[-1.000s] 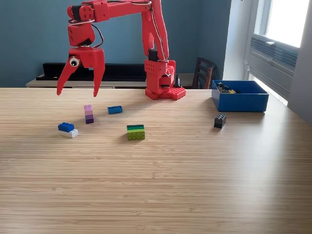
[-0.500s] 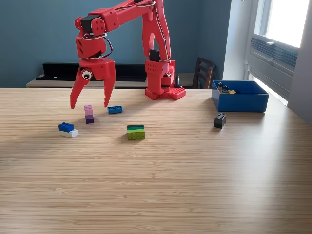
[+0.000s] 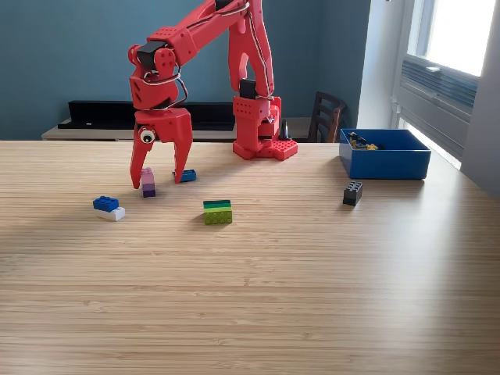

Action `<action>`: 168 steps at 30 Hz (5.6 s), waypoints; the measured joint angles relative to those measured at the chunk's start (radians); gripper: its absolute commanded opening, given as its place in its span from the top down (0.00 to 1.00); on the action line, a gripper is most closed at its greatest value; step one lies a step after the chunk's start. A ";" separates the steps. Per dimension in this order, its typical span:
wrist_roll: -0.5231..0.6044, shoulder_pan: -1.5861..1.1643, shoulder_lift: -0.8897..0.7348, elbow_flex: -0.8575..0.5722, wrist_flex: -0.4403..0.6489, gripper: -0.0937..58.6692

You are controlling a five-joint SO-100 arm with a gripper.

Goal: Grasp a lego block and put it in the bin.

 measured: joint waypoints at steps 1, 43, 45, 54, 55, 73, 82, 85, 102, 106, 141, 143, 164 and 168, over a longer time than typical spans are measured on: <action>0.003 0.006 0.000 0.009 -0.011 0.60; 0.006 -0.132 -0.002 -0.637 0.506 1.00; -0.002 -0.186 -0.002 -0.716 0.548 1.00; -0.084 -0.545 0.000 -0.775 0.594 1.00; -0.094 -0.589 0.000 -0.775 0.594 1.00; -0.169 -1.285 0.000 -0.742 0.635 1.00; -0.192 -1.674 0.000 -0.655 0.635 1.00; -0.201 -1.770 0.000 -0.641 0.635 1.00; -0.324 -1.924 0.000 -0.572 0.637 0.45; -0.327 -1.933 0.000 -0.572 0.637 0.48; -0.525 -0.982 0.020 -0.526 0.637 1.00; -0.532 -0.963 0.020 -0.526 0.637 1.00; -0.453 -0.868 0.020 -0.581 0.637 1.00; -0.334 -0.775 0.020 -0.635 0.637 1.00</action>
